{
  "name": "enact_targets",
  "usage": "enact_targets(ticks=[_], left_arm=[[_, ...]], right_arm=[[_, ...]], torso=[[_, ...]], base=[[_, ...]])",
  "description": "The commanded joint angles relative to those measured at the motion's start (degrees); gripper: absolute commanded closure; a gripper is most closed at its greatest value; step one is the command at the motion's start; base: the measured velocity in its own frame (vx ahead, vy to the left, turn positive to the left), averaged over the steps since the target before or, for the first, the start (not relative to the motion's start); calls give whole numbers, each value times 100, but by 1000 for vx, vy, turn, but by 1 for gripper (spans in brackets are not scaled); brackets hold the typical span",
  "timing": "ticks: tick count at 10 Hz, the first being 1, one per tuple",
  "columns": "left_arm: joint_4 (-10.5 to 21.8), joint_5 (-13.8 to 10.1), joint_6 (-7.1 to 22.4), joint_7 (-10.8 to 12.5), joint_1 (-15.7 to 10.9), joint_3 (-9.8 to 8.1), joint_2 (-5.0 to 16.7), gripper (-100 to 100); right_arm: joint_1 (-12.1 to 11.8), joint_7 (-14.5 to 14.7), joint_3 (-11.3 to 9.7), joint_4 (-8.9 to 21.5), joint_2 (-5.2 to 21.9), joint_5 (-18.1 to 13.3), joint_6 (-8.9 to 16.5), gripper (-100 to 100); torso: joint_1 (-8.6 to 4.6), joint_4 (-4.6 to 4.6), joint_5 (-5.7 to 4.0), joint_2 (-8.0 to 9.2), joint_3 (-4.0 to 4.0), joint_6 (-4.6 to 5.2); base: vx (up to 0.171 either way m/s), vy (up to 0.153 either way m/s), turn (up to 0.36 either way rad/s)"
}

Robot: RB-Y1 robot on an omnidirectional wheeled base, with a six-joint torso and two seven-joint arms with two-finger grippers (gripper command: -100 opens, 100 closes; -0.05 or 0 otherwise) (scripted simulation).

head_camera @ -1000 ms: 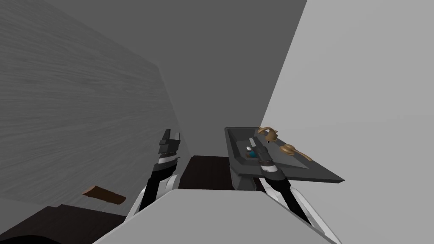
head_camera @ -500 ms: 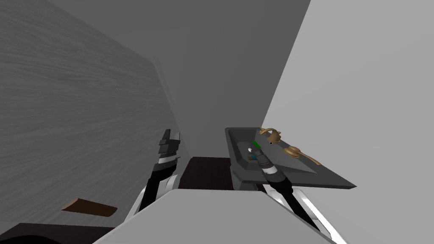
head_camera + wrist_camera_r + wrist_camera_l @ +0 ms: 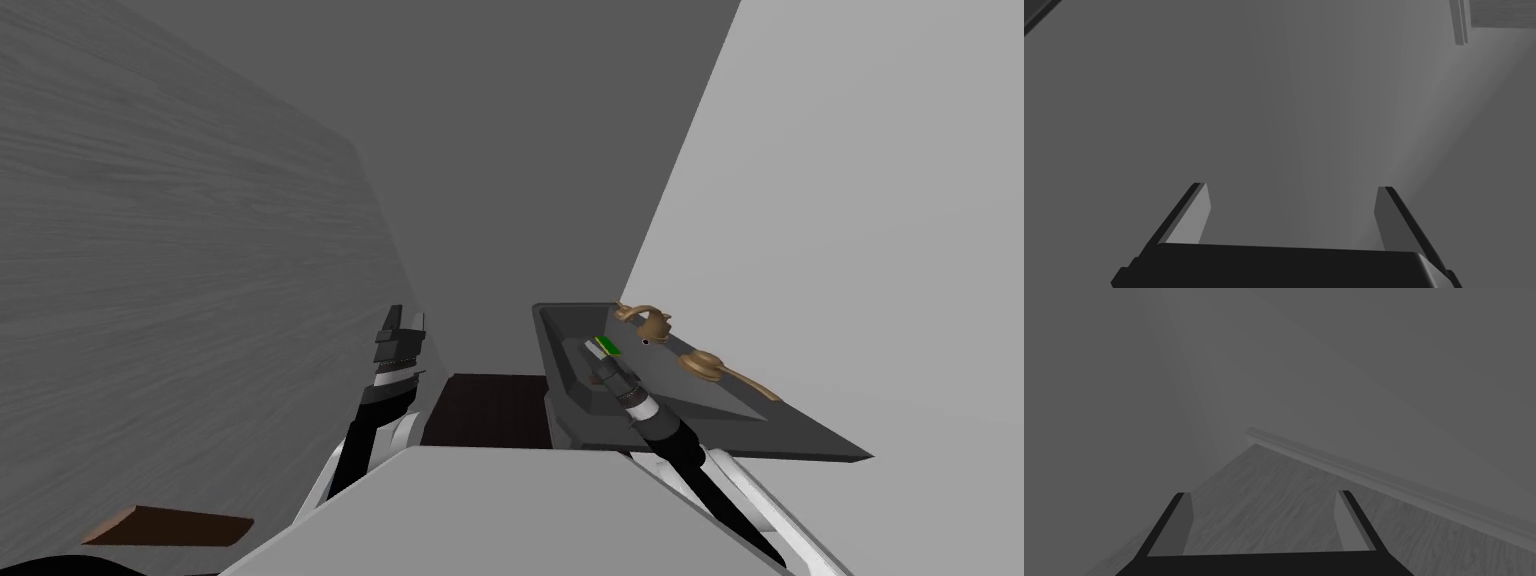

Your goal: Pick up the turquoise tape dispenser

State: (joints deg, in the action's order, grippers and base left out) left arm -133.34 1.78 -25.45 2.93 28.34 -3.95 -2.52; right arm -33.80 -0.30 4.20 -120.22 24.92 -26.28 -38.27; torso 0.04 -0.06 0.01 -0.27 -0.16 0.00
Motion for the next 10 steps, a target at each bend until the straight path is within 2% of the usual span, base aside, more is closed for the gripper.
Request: enact_targets(ticks=[1, 2, 3, 4, 5, 6, 7, 8, 9, 10], left_arm=[[0, 0, 0, 0, 0, 0, 0, 0], [0, 0, 0, 0, 0, 0, 0, 0], [0, 0, 0, 0, 0, 0, 0, 0], [0, 0, 0, 0, 0, 0, 0, 0], [0, 0, 0, 0, 0, 0, 0, 0], [0, 0, 0, 0, 0, 0, 0, 0], [0, 0, 0, 0, 0, 0, 0, 0], [0, 0, 0, 0, 0, 0, 0, 0], [0, 0, 0, 0, 0, 0, 0, 0], [0, 0, 0, 0, 0, 0, 0, 0]], right_arm=[[-47, 30, 43, 29, 129, -168, -23, -100], [-128, 95, 100, 110, 365, -400, -56, -100], [-128, 95, 100, 110, 376, -453, -56, -100], [-216, 160, 156, 189, 625, -676, -89, -100], [-216, 160, 156, 189, 625, -738, -89, -100], [-311, 226, 211, 266, 875, -948, -123, -100], [-311, 226, 211, 266, 875, -1022, -123, -100], [-413, 291, 266, 342, 1122, -1239, -156, -100], [-413, 291, 266, 342, 1125, -1303, -156, -100], [-520, 357, 319, 419, 1376, -1518, -188, -100]], torso=[[0, 0, 0, 0, 0, 0], [1, 1, 0, 3, 2, 0], [3, 0, 1, -3, -2, 0], [3, 0, 1, -1, -1, -1], [7, 0, 1, -1, -1, 0], [4, 0, 1, 2, 1, 0], [-1, -1, 0, -4, -2, -1], [-2, 0, 0, 1, 0, -1], [1, 0, 0, 1, 0, 0], [0, 0, 0, 3, 1, -1]], base=[[59, 20, -10], [82, 32, -19], [71, 27, -10], [73, 43, -7], [62, 29, -11], [84, 15, -6], [66, 15, 0], [67, 26, 2], [62, 20, -3], [79, 16, 8]])
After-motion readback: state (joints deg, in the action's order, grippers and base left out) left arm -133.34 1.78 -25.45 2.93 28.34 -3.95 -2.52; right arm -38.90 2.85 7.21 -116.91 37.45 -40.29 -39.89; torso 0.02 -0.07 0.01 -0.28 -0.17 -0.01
